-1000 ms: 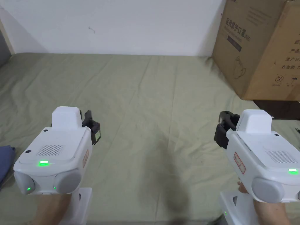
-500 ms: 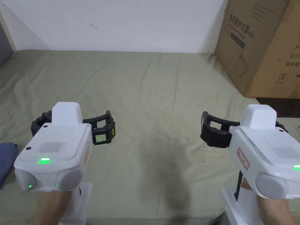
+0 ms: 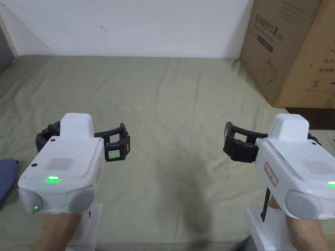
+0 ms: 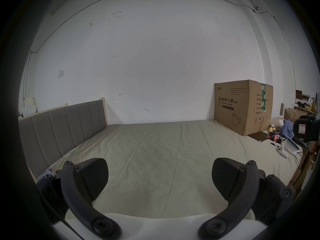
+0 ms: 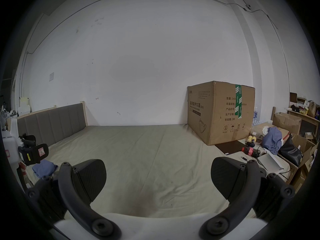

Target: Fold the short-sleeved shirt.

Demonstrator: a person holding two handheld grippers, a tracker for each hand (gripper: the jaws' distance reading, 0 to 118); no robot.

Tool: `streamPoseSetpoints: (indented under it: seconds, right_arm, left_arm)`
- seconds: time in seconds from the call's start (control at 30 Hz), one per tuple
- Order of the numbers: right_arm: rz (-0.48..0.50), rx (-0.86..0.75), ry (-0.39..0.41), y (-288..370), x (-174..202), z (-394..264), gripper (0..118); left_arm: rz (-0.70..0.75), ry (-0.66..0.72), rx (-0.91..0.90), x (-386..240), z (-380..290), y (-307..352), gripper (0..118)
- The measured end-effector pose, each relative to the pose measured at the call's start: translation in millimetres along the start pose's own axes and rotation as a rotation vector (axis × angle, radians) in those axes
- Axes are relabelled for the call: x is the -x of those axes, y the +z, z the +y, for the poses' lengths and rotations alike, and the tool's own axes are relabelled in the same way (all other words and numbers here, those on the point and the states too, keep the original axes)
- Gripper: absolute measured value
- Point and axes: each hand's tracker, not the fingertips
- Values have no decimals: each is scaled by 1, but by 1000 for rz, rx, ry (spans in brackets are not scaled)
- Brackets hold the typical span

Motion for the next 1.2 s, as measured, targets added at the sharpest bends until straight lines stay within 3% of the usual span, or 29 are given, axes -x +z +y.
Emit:
streamPoseSetpoints:
  seconds: [1.2]
  right_arm:
    - [13, 6, 15, 1, 2, -4, 118]
  left_arm:
    - [-11, 3, 6, -2, 0, 1, 118]
